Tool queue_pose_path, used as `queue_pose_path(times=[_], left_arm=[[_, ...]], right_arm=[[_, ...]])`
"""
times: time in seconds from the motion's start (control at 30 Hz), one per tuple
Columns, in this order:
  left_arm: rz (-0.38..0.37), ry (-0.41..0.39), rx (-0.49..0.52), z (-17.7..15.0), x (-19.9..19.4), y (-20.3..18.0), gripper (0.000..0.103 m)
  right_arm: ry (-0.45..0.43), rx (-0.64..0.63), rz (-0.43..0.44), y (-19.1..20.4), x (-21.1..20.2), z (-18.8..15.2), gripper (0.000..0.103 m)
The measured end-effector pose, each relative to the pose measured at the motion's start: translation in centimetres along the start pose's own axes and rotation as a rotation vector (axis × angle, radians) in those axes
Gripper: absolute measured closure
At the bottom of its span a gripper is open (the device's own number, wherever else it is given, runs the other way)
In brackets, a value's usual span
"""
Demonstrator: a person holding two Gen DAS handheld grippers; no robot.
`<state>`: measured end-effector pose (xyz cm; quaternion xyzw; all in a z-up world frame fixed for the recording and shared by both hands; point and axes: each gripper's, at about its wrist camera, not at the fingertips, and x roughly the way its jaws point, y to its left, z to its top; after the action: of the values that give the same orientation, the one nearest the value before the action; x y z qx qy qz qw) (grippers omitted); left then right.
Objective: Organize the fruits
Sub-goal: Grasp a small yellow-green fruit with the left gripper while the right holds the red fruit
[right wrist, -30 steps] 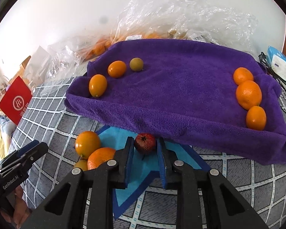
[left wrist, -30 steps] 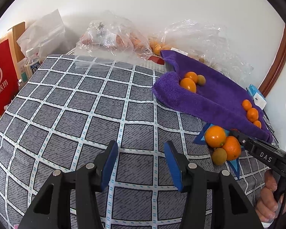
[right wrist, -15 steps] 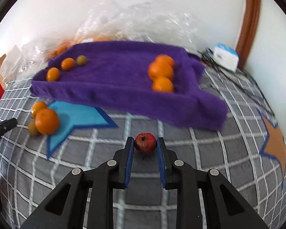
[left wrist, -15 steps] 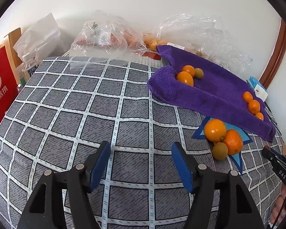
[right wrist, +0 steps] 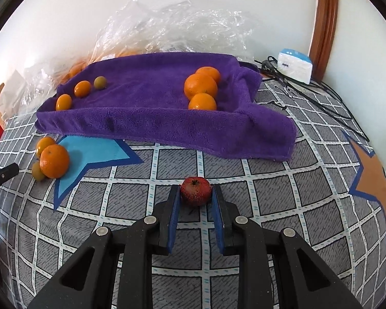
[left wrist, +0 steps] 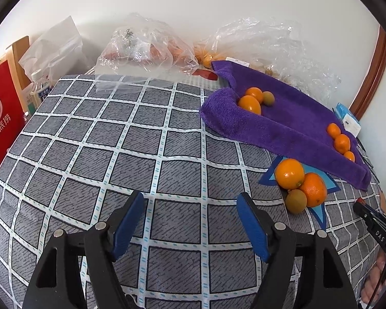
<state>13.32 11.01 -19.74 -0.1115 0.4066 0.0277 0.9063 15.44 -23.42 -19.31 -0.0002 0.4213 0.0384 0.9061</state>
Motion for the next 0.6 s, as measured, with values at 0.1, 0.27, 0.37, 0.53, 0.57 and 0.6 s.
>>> queue_pose_path(times=[0.1, 0.27, 0.37, 0.53, 0.57, 0.6], left_arm=[[0.003, -0.001, -0.011, -0.2, -0.3, 0.0, 0.040], [-0.047, 0.029, 0.034, -0.4, -0.9, -1.7, 0.045], [-0.107, 0.053, 0.042, -0.5, -0.9, -3.1, 0.045], [-0.163, 0.075, 0.088, -0.1, -0.5, -5.7, 0.045], [-0.166, 0.074, 0.102, -0.1, -0.4, -6.2, 0.045], [-0.164, 0.075, 0.119, -0.1, -0.2, -6.7, 0.048]], right_arm=[[0.000, 0.012, 0.015, -0.2, 0.0, 0.0, 0.079], [-0.003, 0.037, 0.039, -0.7, 0.0, 0.1, 0.079], [-0.003, 0.033, 0.035, -0.6, 0.0, 0.0, 0.079], [-0.005, 0.047, 0.045, -0.8, 0.0, 0.0, 0.079], [-0.005, 0.052, 0.046, -0.8, 0.0, 0.0, 0.079], [-0.005, 0.056, 0.049, -0.9, 0.0, 0.0, 0.079]])
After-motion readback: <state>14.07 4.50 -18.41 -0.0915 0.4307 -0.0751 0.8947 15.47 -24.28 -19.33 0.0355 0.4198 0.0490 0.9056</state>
